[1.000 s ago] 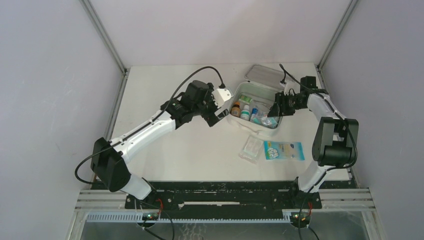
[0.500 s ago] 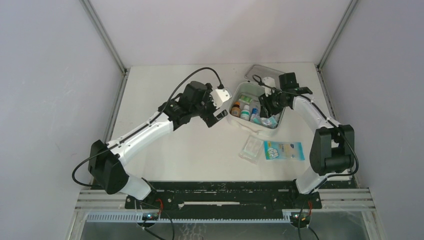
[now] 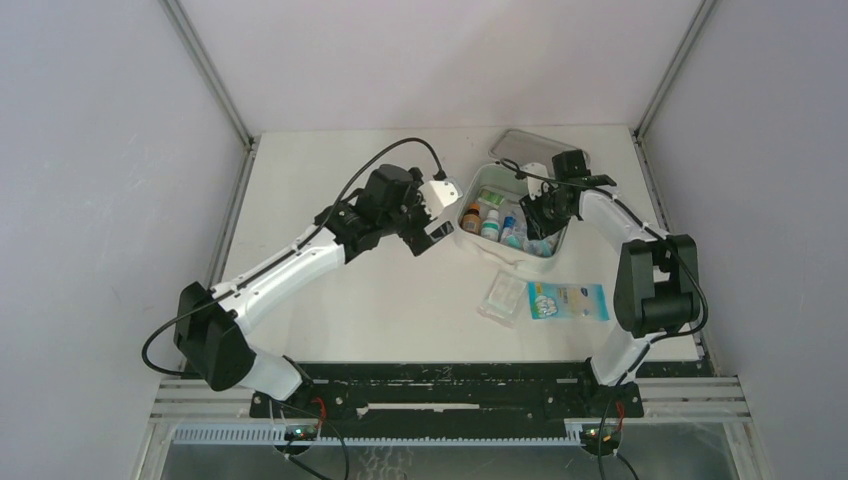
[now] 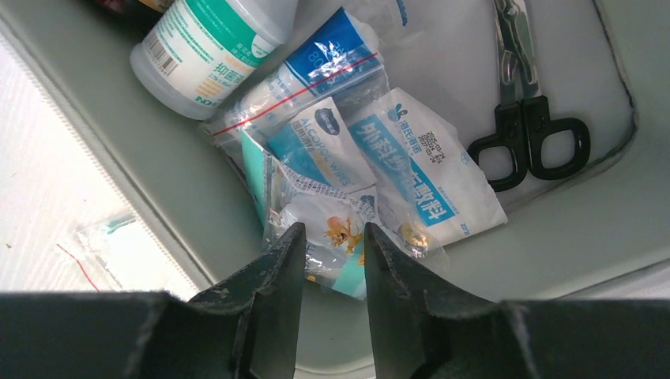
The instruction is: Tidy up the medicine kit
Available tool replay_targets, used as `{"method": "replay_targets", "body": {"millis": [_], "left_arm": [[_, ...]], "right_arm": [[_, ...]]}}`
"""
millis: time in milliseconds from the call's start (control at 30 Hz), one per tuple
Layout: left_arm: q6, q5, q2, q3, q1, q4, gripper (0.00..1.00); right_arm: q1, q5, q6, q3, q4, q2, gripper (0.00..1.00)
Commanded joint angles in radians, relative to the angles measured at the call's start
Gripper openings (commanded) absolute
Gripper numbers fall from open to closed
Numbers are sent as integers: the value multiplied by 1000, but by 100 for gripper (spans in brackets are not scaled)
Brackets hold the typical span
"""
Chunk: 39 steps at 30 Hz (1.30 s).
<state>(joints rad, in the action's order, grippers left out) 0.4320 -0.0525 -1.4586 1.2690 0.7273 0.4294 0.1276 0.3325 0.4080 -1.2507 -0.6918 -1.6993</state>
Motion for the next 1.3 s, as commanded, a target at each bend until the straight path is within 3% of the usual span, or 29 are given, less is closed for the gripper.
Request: {"method": "replay_targets", "body": {"millis": [0, 500, 733, 1033, 1267], "left_arm": [[20, 25, 47, -17, 0, -31, 100], [26, 43, 57, -57, 0, -61, 100], [4, 42, 47, -68, 0, -83, 100], [-85, -48, 18, -82, 1, -111, 100], [-196, -142, -65, -101, 58, -157, 100]], "right_arm": [[14, -7, 10, 2, -4, -14, 32], [27, -61, -28, 2, 2, -75, 32], [25, -53, -33, 2, -16, -66, 37], [-34, 101, -61, -55, -56, 43, 56], [-135, 273, -133, -73, -70, 138, 62]]}}
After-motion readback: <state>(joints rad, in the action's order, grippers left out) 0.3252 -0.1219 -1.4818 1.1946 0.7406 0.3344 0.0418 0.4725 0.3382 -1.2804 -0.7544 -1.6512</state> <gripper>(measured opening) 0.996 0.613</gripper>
